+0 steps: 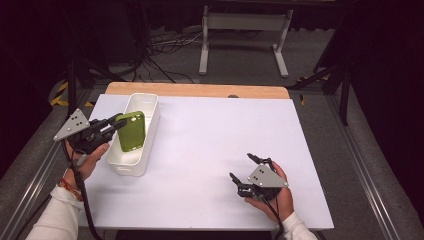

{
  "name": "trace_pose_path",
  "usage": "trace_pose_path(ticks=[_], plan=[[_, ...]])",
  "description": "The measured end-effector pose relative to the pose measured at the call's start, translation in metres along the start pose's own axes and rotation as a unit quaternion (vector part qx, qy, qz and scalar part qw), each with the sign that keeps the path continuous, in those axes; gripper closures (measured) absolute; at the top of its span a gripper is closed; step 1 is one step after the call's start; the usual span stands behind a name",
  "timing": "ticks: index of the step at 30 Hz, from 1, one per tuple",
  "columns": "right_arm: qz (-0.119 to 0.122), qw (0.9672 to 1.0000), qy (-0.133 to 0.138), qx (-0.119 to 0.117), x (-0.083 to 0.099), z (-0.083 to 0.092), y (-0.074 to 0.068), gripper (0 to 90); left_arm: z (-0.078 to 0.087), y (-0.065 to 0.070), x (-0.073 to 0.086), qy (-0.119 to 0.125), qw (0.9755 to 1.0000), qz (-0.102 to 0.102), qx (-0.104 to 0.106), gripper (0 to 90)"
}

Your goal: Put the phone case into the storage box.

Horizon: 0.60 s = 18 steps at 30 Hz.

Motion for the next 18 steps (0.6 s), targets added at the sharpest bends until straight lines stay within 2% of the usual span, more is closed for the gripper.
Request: trace_pose_path(ticks=[7,8,18], plan=[[-0.004,1.0000,0.000,0.005,0.000,0.000,0.002,21.5,-0.014,-0.014,0.003,-0.007,1.0000,0.005,0.002,77.7],[-0.003,1.0000,-0.002,0.006,0.000,0.000,0.002,21.5,-0.017,-0.017,0.004,0.000,1.0000,0.004,0.006,77.6],[0.000,0.9999,-0.012,0.002,0.002,-0.005,0.001,21.5,-0.040,-0.040,0.001,-0.018,0.9998,0.002,0.009,77.6]])
Point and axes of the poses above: each handheld gripper's, and its own axes: z roughly backward along the jaws, x roughly out of its underside, y roughly to its right, the point moved 5 cm from there along -z, roughly forward along the jaws, and after that the axes turned 5 degrees about -y, right-handed, at the moved point
